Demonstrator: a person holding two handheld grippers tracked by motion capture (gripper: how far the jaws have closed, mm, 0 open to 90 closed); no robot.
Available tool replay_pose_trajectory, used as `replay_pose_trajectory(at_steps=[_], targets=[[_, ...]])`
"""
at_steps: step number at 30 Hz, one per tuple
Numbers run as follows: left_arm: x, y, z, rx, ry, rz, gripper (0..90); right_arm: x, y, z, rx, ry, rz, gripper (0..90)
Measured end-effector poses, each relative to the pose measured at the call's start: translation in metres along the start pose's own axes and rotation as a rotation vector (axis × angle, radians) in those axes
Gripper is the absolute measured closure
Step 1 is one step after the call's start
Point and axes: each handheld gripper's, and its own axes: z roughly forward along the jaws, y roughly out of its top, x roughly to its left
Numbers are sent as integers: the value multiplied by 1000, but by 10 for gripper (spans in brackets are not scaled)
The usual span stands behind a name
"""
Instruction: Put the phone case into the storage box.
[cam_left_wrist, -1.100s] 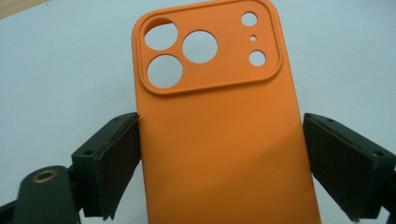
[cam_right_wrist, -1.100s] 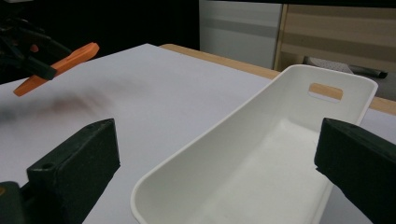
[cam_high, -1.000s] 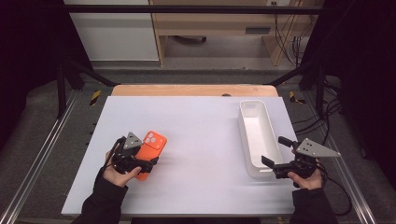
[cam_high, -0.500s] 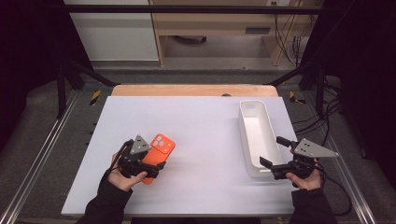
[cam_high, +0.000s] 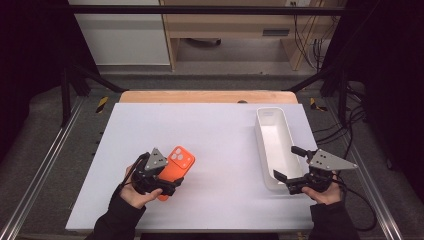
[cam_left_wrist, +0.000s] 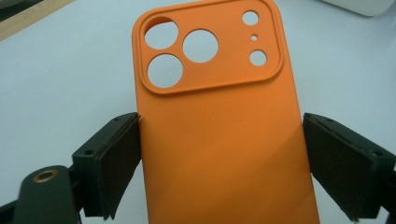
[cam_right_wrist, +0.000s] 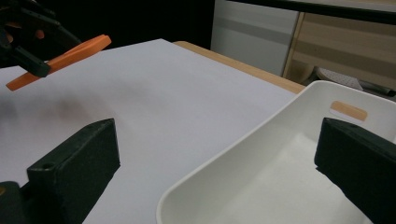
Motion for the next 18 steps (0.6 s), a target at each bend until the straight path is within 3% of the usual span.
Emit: replay_pose_trajectory(at_steps=[18], targets=[[-17,11,4,-17,-58,55,132,24,12,19,40,77,-96,5]])
